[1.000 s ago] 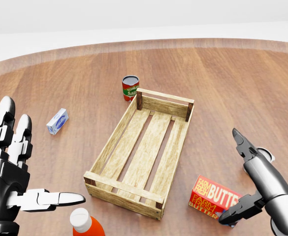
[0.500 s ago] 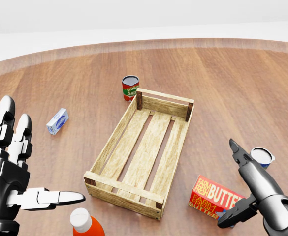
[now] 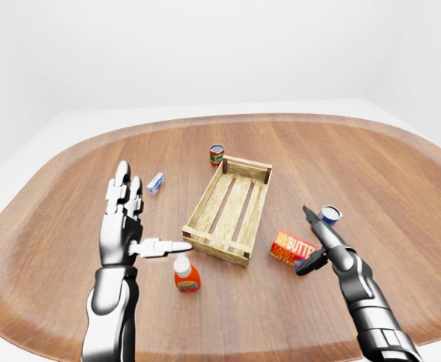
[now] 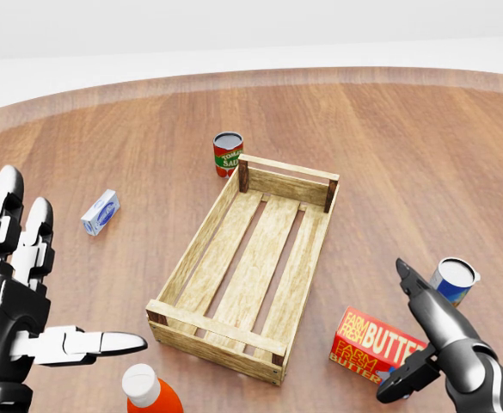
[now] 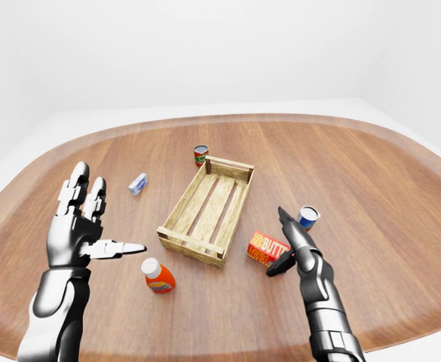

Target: Pick up the butter and put it in the tray.

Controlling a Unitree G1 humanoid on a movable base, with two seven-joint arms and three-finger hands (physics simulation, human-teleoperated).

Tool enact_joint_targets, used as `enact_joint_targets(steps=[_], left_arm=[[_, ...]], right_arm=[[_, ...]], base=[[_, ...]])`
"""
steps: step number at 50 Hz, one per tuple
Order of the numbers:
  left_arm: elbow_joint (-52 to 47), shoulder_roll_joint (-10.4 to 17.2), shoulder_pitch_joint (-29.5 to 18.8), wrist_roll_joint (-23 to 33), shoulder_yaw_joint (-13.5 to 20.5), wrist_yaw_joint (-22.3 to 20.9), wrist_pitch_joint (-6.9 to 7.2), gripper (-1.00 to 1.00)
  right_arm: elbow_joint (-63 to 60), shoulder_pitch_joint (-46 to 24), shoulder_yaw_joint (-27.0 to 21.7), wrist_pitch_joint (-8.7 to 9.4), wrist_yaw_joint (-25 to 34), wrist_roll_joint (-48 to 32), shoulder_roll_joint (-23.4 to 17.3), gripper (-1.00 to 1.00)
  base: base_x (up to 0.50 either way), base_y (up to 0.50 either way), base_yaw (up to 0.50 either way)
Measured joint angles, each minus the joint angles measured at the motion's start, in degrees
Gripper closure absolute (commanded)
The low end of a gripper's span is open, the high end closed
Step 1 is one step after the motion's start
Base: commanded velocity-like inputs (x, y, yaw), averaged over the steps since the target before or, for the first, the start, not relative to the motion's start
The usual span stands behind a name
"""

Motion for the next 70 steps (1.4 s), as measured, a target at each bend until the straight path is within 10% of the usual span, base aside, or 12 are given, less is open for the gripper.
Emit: enact_joint_targets(steps=[70], left_arm=[[0.4,0.5,-1.1,-1.0,1.1,0.2,0.00,-1.00]], right_arm=[[37.6,-15.6,5.1,0.00,-9.0,4.4,-1.6,-1.00]], base=[[0.00,0.00,0.00]])
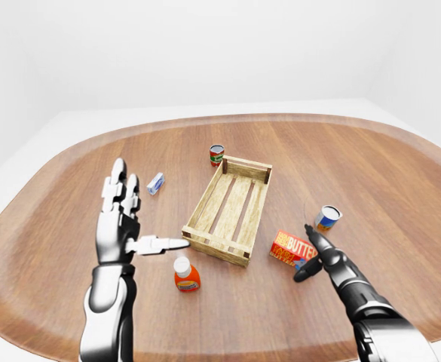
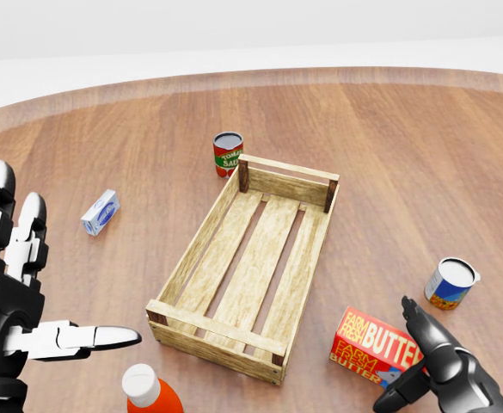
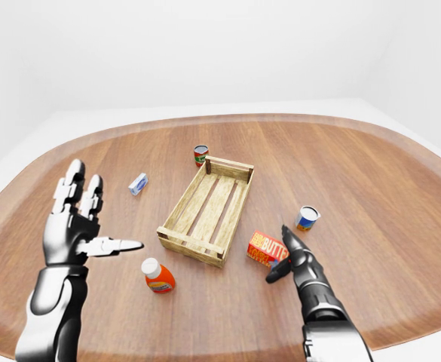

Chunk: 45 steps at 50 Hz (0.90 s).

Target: Pick up the butter and put it in the tray.

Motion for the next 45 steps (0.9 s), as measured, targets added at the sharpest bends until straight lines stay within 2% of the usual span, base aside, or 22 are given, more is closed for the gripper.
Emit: enact_joint_targets(steps=[3,4,5,6,7,31,37,45], left_arm=[[0.1,0.0,0.0,0.0,0.0,0.0,0.00,-1.00],[0.1,0.0,-0.1,0.0,0.0,0.0,0.00,-1.00],[0.1,0.0,-0.1,0.0,0.0,0.0,0.00,-1.00],[0.1,0.0,-0.1,0.0,0.0,0.0,0.00,-1.00],[0.1,0.0,-0.1,0.0,0.0,0.0,0.00,-1.00],[0.5,0.1,-0.2,0.0,0.0,0.0,0.00,-1.00],[0.6,0.1,-0.3,-0.1,0.0,0.0,0.00,-1.00],[0.4,0.1,-0.2,-0.1,0.1,0.0,0.00,-1.00]], right_arm=[[1.0,-0.3,0.1,0.00,-0.2,0.2,0.1,-0.99],[1.3,-0.4,0.2,0.00,-0.3,0.3,0.1,-0.14],[1.6,-0.4,0.2,0.00,-0.3,0.3,0.1,0.45],[1.9,-0.5,0.2,0.00,-0.5,0.2,0.1,0.45],[2.0,-0.6,0.2,0.00,-0.6,-0.1,0.0,1.00],[1.8,-1.0,1.2,-0.02,-0.8,-2.7,-0.4,1.00],[-1.2,0.0,1.2,0.00,-4.4,-0.3,-0.7,1.00],[-10.4,2.4,0.2,0.00,1.4,0.0,-1.3,1.00]], base=[[0.00,0.00,0.00],[0.00,0.00,0.00],[0.00,0.00,0.00],[0.00,0.00,0.00],[0.00,0.00,0.00],[0.00,0.00,0.00],[0.00,0.00,0.00],[0.00,0.00,0.00]])
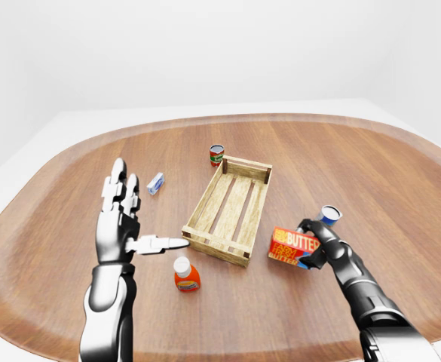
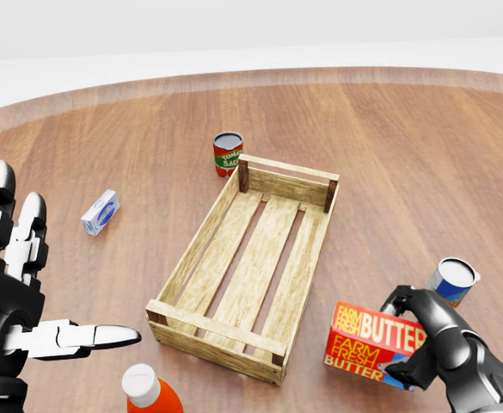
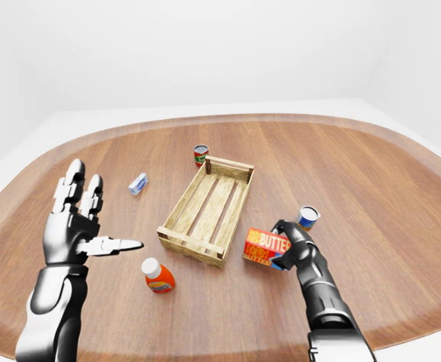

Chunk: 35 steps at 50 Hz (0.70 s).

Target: Pick up the butter and put it in the tray.

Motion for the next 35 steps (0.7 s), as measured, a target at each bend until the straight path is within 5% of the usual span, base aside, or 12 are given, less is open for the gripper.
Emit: enact_joint_targets(steps=[18,35], left_arm=[[-0.2,-0.1,0.2,0.1,0.0,0.0,0.00,-1.00],[-0.1,0.0,0.0,0.0,0.1,0.0,0.00,-1.00]], right_arm=[[-23.2,3.6,-2.6,0.00,11.5,-6.1,0.1,1.00],[-26.1,-4.2,-1.8,0.00,15.8,-10.6,1.5,1.00]], base=[[0.00,0.00,0.00],[0.00,0.00,0.00]])
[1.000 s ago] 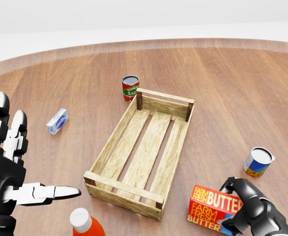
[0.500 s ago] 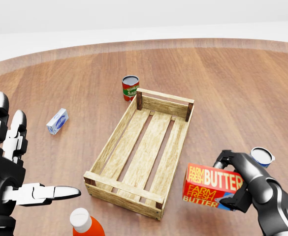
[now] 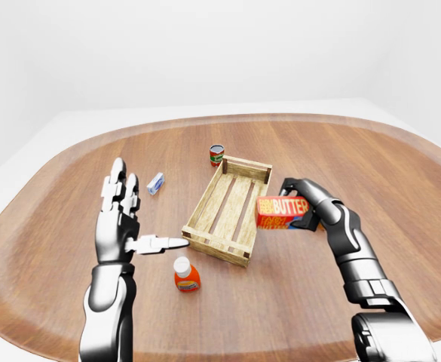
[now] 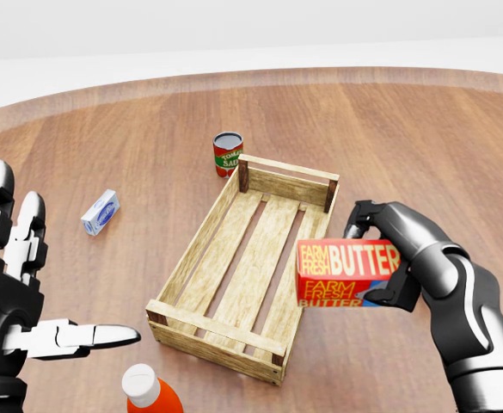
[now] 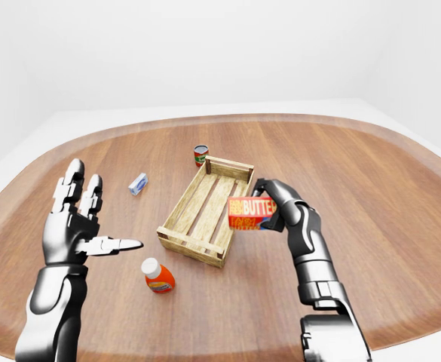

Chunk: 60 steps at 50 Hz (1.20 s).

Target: Pick up the butter and put it in the tray.

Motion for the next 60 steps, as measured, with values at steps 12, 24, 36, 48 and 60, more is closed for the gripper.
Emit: enact_joint_targets(steps=[12,24,36,48,60], left_arm=[[0.3,0.1,-0.4,-0.2,0.2,0.1,0.00,-1.00],[0.5,0.2,-0.7,-0.4,0.3,0.2,0.00,-1.00],[0.8,0.3,-0.9,-0.4,0.3,0.3,0.00,-1.00],[0.7,0.3,-0.8,-0.4,0.2,0.2,0.00,-1.00],[0.9,0.2,-0.6,-0.1,0.0,0.1,0.00,-1.00]], right_arm=[[12.1,-9.7,1.7,0.00,-4.6,1.6,1.9,1.00],[27.7,-19.1,3.3,0.00,-12.2,5.0,4.1,1.00],[38.4,-24.9,5.1,0.00,-17.6,5.9,7.7,1.00],[43.5,-28.5,6.2,0.00,-19.8,4.7,11.7,1.00],[45.6,-30.3,5.7,0.00,-21.3,4.7,13.6,1.00]], base=[[0.00,0.00,0.00],[0.00,0.00,0.00],[0.00,0.00,0.00],[0.00,0.00,0.00],[0.00,0.00,0.00]])
